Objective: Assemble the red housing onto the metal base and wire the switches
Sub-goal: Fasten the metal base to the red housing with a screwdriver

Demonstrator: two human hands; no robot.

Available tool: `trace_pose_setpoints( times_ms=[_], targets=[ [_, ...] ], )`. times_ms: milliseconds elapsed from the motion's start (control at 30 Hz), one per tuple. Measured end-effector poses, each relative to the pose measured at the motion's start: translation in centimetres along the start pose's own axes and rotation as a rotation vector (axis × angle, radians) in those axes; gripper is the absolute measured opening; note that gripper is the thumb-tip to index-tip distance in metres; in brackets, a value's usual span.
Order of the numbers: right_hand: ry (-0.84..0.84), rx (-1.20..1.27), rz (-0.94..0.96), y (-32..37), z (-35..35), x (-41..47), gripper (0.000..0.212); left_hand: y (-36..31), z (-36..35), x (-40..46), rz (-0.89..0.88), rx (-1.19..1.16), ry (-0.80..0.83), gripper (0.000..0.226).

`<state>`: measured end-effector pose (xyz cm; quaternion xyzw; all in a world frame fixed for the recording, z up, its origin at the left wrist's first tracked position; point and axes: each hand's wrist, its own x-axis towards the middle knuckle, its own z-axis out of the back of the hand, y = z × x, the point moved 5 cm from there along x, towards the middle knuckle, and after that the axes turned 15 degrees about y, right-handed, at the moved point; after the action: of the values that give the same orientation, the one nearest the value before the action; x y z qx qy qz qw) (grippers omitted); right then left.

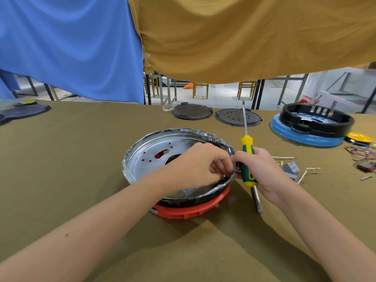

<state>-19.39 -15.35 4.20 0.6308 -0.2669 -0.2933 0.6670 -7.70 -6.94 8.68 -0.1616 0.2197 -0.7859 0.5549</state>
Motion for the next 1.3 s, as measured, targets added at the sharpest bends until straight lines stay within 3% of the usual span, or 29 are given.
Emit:
trace_pose_setpoints(
  times_ms=[100,267,367,467,533,600,667,733,900,1033,1200,1300],
  targets=[
    [-0.006,0.016,0.003,-0.1,0.1,0.0,0.011,0.2,0.3,-0.3,0.03,0.061,-0.047,0.024],
    [-0.014,0.006,-0.007,-0.2,0.1,0.1,0.01,-0.6,-0.6,-0.5,0.025,0.286,0.066,0.033],
    [-0.016,-0.004,-0.01,-0.2,0.2,0.0,0.011,-1.4,-0.7,-0.6,0.031,0.393,0.119,0.023],
    [-0.021,0.012,-0.005,-0.2,0.2,0.0,0.013,-1.2,-0.1,-1.0,0.093,0.263,0.148,0.02],
    [-0.024,0.036,-0.001,-0.2,0.1,0.0,0.013,-1.0,-0.5,-1.6,0.123,0.192,0.183,0.031],
    [-0.025,0.048,0.009,-0.1,0.1,0.0,0.012,-1.6,-1.7,-2.1,0.129,0.336,0.15,0.053],
    [-0.024,0.07,0.019,-0.1,0.2,0.0,0.012,-2.2,-2.5,-2.1,0.082,0.434,0.036,0.047],
    [-0.022,0.114,0.021,0.0,0.2,0.0,0.01,-1.9,-2.1,-2.1,0.088,0.341,-0.04,0.035],
    [-0.017,0.294,-0.038,-0.4,-0.3,0.0,0.006,-1.5,-0.3,-2.4,0.103,0.198,-0.029,0.028],
    [0.045,0.166,-0.141,-1.4,-0.9,-0.1,0.018,-1.3,1.4,-2.9,0.103,0.09,-0.025,0.028],
    [0.289,0.428,-0.178,-1.4,-2.6,-0.3,0.011,-0.8,2.3,-3.8,0.113,0.027,-0.012,0.026],
    [0.382,0.552,-0.183,-1.1,-3.2,-0.6,0.019,-0.4,2.9,-4.4,0.11,-0.053,-0.005,0.024]
  ],
)
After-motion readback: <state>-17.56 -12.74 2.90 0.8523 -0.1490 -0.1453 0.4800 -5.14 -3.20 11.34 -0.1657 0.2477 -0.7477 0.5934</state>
